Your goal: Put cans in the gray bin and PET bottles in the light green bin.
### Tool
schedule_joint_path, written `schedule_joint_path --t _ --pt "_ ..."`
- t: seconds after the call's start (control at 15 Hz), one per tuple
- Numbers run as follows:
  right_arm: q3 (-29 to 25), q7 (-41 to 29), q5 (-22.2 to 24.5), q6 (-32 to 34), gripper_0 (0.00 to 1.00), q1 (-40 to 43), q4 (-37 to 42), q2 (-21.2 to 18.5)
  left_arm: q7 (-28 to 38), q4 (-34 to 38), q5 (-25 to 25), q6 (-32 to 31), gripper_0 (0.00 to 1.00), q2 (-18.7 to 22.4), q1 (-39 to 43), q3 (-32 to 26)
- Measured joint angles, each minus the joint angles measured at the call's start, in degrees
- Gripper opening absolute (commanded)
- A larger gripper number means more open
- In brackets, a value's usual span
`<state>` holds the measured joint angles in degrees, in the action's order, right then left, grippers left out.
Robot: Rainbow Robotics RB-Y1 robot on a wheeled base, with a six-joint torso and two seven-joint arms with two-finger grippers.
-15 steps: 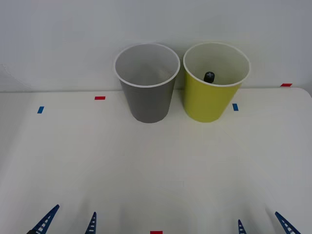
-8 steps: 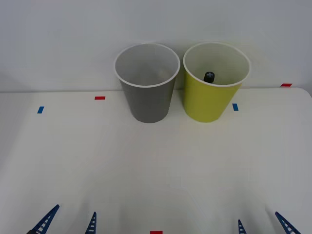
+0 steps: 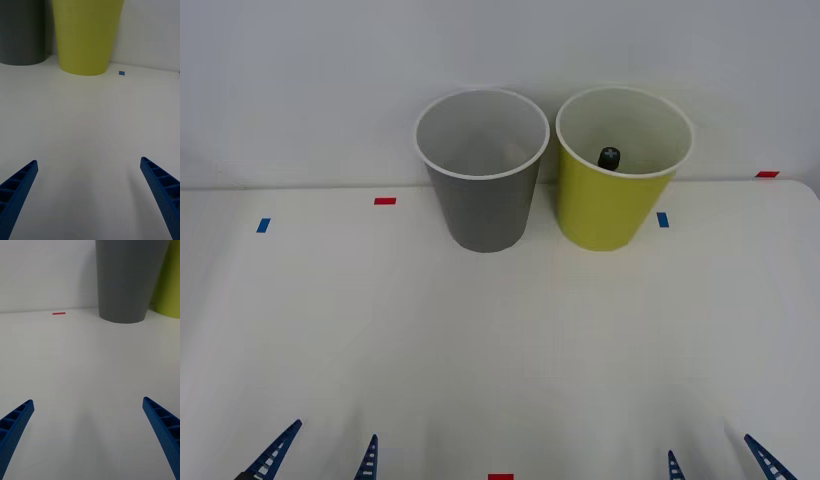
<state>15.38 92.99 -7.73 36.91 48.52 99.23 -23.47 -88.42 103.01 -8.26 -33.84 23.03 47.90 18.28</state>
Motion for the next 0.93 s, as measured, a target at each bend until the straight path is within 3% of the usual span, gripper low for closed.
schedule_joint_path --t 0.93 --pt "0.0 0.0 0.0 0.0 0.95 0.0 0.0 0.0 0.0 0.0 0.0 0.0 1.0 0.0 0.0 0.0"
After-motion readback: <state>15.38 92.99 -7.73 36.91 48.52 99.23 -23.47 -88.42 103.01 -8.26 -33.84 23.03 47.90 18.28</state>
